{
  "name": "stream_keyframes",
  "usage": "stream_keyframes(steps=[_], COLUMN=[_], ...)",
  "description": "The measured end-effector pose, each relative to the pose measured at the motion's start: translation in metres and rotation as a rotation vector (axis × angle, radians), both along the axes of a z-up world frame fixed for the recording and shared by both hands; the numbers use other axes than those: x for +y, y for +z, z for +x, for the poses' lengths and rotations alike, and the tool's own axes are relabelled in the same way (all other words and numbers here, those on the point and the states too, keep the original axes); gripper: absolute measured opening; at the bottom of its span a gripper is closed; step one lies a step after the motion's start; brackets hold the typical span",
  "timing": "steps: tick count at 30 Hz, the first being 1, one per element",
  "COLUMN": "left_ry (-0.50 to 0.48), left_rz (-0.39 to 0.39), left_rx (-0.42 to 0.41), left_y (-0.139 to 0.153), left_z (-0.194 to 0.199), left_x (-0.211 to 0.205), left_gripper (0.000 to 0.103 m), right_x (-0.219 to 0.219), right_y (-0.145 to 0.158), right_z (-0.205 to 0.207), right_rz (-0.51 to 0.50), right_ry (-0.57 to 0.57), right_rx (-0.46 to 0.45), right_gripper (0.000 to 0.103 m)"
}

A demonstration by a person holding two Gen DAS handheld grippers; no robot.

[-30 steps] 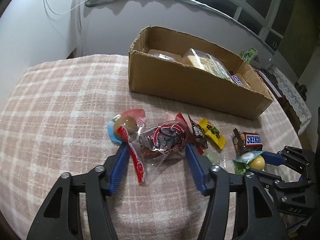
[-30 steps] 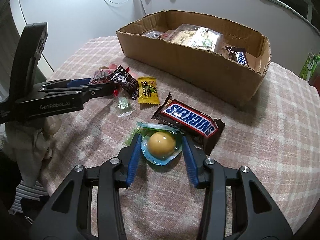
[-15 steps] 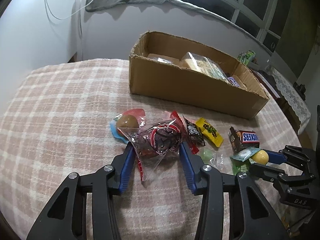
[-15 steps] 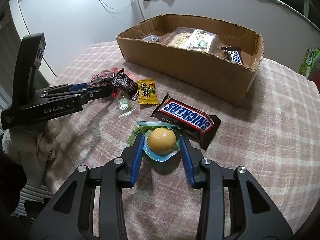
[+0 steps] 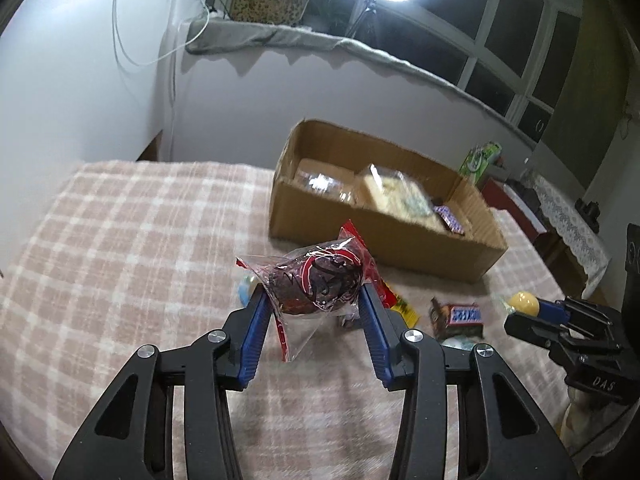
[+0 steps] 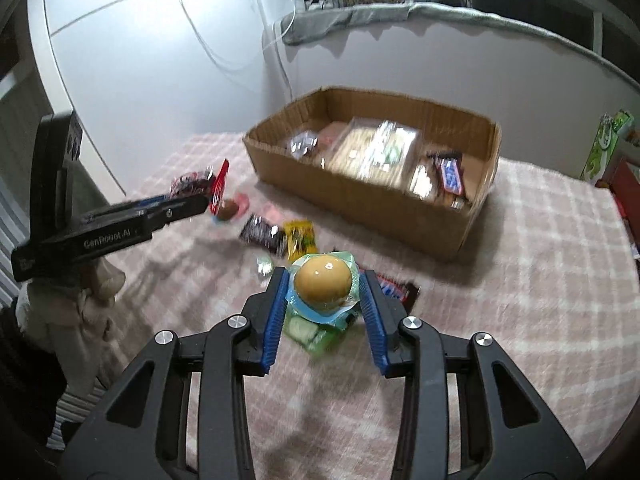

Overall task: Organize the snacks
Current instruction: 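Carry the red candy bag into the box with the left tool while the right tool carries the ball candy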

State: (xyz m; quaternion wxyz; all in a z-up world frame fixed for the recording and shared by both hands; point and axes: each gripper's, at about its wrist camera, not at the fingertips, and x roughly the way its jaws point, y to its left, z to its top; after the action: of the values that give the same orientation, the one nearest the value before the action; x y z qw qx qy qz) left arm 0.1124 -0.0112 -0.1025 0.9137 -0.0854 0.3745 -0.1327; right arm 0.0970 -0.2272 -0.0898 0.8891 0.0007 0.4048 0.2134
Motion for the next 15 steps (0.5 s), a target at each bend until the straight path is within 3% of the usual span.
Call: stream_keyframes(steps=[15], left_ry=[-0.026], left_rz=[-0.022], left_rx=[-0.058], left_y=[0.032], left_z=[0.051], left_x=[-0.025], left_gripper=[0.043], right_x=[-0.018], right_y=[0.036], right_z=[0.062], right_rz=[0.055], right_ry=[-0.078], right_rx=[-0.072], right_gripper=[0.038])
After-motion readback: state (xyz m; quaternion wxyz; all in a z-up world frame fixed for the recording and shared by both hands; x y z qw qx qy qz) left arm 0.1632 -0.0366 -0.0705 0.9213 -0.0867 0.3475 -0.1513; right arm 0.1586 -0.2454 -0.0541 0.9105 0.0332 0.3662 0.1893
